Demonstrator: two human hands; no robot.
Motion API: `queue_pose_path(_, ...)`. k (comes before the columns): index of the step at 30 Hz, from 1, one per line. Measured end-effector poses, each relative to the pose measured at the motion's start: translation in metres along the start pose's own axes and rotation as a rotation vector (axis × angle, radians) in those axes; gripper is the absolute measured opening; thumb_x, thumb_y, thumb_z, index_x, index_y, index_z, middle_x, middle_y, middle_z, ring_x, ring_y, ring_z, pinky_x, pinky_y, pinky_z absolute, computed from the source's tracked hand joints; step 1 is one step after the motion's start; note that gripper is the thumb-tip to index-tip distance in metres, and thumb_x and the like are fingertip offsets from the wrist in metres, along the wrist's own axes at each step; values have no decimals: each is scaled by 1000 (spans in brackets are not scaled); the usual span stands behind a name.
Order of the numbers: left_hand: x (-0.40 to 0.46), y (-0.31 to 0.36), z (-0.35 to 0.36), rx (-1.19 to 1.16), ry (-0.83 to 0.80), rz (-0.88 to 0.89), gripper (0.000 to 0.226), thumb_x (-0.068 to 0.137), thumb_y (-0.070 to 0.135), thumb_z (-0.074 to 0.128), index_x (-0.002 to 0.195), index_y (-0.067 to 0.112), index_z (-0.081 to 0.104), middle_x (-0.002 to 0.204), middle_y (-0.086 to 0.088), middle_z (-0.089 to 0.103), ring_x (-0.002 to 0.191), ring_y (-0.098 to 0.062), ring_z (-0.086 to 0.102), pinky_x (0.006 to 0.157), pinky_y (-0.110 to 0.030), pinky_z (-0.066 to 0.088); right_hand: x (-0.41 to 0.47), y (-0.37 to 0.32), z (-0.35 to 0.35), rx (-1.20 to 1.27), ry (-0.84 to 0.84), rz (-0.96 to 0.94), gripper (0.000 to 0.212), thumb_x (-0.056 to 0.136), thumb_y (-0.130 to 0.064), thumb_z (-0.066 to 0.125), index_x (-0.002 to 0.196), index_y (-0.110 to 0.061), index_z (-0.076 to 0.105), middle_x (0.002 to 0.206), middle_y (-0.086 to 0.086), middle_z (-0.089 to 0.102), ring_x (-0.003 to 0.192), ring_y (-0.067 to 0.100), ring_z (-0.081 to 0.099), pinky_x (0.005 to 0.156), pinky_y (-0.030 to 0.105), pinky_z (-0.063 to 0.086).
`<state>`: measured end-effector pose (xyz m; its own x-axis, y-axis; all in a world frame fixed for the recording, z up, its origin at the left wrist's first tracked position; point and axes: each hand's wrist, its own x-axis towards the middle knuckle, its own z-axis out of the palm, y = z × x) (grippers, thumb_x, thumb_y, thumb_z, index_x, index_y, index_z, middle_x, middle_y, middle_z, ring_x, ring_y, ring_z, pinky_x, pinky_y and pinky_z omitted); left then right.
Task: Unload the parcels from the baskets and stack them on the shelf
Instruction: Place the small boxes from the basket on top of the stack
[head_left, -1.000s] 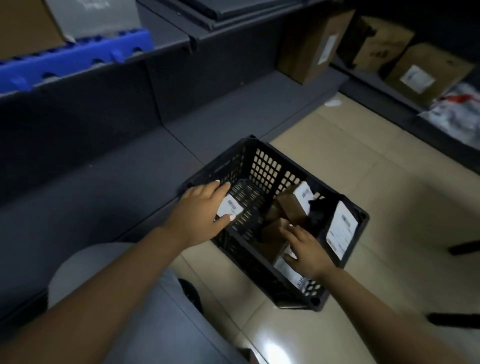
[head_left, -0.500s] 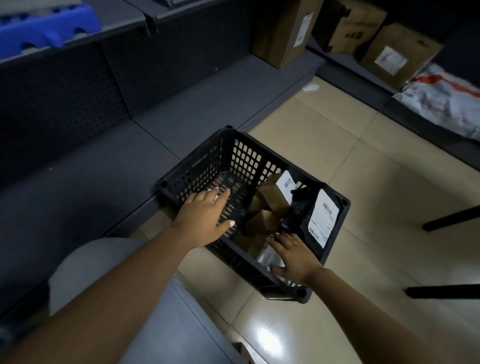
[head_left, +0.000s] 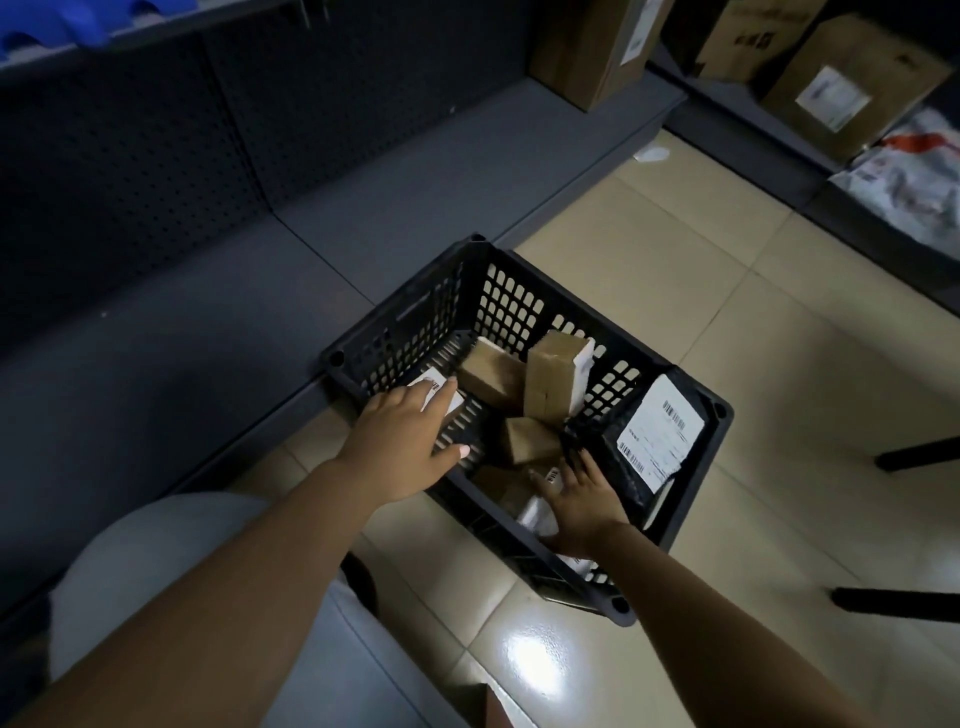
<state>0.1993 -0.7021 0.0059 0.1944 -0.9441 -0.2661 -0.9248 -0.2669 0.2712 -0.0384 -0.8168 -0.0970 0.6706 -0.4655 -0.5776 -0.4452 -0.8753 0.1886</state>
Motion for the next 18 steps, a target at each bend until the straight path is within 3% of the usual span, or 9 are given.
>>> queue_pose_path(3, 0, -1, -1, 6, -12, -18, 81, 93, 56, 43, 153, 21, 2, 158, -7, 17, 142, -25, 20, 114, -39, 18, 6, -4, 2, 31, 1, 28, 93, 85, -69, 41, 154, -22, 0, 149, 27, 29, 144, 34, 15, 116, 46, -15)
queue_pose_path(6, 0, 0, -4, 0, -17, -26, 80, 93, 54, 43, 153, 21, 1, 158, -7, 17, 142, -25, 20, 114, -39, 18, 10, -5, -7, 179, 65, 35, 95, 80, -59, 55, 153, -24, 7, 138, 24, 41, 135, 34, 31, 119, 43, 2)
queue_pose_path(8, 1, 1, -4, 0, -23, -28, 80, 93, 55, 43, 153, 21, 0, 158, -7, 17, 142, -25, 20, 114, -39, 18, 11, -7, -18, 310, 142, 51, 100, 73, -55, 62, 153, -25, 10, 131, 22, 44, 123, 36, 42, 112, 40, 21)
queue_pose_path(10, 1, 2, -4, -1, -32, -27, 83, 93, 56, 43, 153, 21, 0, 158, -8, 17, 141, -25, 20, 113, -39, 18, 10, -8, -35, 461, 221, 62, 103, 68, -52, 68, 152, -24, 16, 125, 20, 44, 112, 39, 49, 95, 37, 38)
queue_pose_path(12, 0, 3, -5, -9, -48, -24, 86, 91, 58, 45, 153, 22, -2, 158, -7, 16, 142, -25, 18, 114, -39, 17, 7, -6, -61, 564, 302, 69, 104, 68, -53, 69, 152, -24, 15, 125, 17, 42, 111, 37, 47, 87, 36, 43)
queue_pose_path(18, -4, 4, -10, -84, -58, 0, 106, 82, 57, 61, 151, 28, -14, 157, -5, 18, 141, -25, 20, 116, -41, 18, -6, -10, -136, 698, 493, 68, 104, 73, -59, 68, 152, -27, 8, 136, 12, 37, 120, 29, 43, 93, 37, 43)
